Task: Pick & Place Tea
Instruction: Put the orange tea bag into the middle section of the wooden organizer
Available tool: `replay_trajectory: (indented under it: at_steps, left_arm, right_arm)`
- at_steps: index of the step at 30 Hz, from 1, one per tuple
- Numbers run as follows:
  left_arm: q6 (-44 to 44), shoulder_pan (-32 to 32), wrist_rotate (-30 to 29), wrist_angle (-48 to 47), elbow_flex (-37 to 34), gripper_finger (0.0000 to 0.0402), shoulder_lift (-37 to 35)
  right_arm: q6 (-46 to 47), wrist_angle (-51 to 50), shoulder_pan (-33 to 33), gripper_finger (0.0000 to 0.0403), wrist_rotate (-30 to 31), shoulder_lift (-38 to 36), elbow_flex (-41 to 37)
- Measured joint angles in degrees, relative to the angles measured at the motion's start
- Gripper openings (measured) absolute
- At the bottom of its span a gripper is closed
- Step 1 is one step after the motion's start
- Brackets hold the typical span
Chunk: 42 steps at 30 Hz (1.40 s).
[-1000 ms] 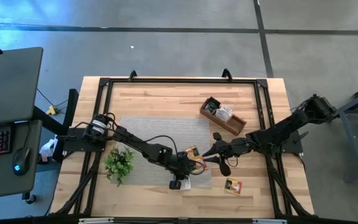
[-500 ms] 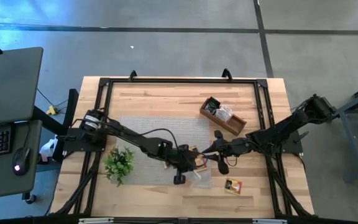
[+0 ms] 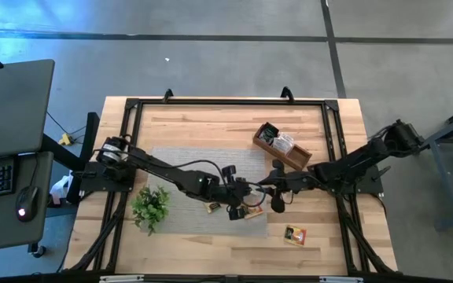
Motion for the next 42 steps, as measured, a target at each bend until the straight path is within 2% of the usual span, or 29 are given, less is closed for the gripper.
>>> replay_trajectory:
  at_steps: [7,15,22,26,42]
  left_arm:
    - [-0.16,0.04,-1.71,0.1,-0.01,0.0,0.0]
    - [-1.67,0.02,-1.69,-0.62,-0.02,0.0,0.0]
    - [-3.6,0.02,-4.13,-3.93,-0.03,0.0,0.0]
    - [-4.47,0.0,-6.56,-4.32,-0.03,0.0,0.0]
    - [-4.47,-0.01,-8.71,0.41,-0.03,0.0,0.0]
  right_arm:
    - [0.03,1.03,-0.49,0.0102,-0.21,1.75,-0.01]
    - [-0.21,3.05,-0.51,0.011,7.75,1.51,-0.01]
    - [-0.12,7.69,-0.11,0.011,1.24,1.46,-0.01]
    - [-0.1,8.25,0.06,0.011,1.09,1.46,0.01]
    - [-0.12,4.52,-0.09,0.011,3.04,1.49,0.01]
